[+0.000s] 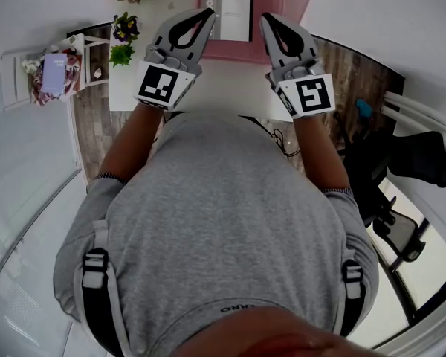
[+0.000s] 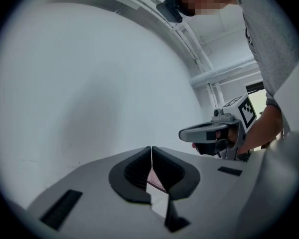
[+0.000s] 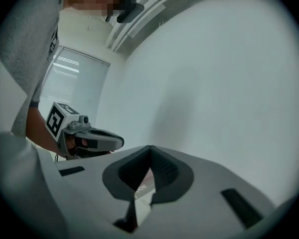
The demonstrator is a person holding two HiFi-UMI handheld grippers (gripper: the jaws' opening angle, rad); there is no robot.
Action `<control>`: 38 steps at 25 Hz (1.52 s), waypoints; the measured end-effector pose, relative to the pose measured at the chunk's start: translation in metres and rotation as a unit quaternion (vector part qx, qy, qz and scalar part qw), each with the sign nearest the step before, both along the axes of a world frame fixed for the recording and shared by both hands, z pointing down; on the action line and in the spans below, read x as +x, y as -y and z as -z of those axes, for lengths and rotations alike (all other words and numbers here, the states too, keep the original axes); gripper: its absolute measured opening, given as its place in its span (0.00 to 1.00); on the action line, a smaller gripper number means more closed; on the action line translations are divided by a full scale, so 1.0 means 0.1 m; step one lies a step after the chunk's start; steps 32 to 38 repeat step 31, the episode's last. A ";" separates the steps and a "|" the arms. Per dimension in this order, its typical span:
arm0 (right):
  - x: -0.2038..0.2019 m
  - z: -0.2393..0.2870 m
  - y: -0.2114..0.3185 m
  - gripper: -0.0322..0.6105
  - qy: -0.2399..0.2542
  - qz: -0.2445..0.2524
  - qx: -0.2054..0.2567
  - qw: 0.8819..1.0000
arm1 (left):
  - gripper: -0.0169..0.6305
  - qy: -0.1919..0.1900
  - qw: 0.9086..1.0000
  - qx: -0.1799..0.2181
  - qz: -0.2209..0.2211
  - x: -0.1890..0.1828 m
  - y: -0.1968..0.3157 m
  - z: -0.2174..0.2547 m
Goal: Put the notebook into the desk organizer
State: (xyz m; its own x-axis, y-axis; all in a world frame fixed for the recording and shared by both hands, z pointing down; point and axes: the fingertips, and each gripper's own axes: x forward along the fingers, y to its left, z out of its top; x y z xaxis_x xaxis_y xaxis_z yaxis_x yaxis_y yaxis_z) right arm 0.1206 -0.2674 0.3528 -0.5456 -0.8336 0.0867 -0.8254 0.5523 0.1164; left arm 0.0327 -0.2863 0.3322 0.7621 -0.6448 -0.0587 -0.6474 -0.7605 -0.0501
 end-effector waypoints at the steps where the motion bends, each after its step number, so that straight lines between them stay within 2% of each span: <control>1: 0.01 0.00 0.00 0.06 0.000 -0.001 0.002 1.000 | 0.06 0.000 1.000 0.000 0.001 -0.01 0.00 0.00; 8: 0.05 0.07 0.01 0.06 0.014 -0.007 0.009 1.000 | 0.06 0.000 1.000 0.001 0.005 -0.03 0.01 0.01; 12: 0.06 0.02 -0.02 0.06 0.001 -0.003 0.002 1.000 | 0.06 0.018 1.000 0.001 0.003 -0.04 0.00 -0.05; 18: 0.01 0.09 -0.02 0.06 0.008 0.001 0.011 1.000 | 0.06 0.001 1.000 0.002 0.005 -0.04 -0.01 0.02; 27: 0.03 0.03 -0.06 0.06 0.002 0.004 0.003 1.000 | 0.06 0.012 1.000 -0.012 0.003 -0.03 -0.04 -0.04; 38: 0.04 0.03 -0.09 0.06 0.000 0.004 0.004 1.000 | 0.06 0.020 1.000 -0.009 0.011 -0.05 -0.05 -0.07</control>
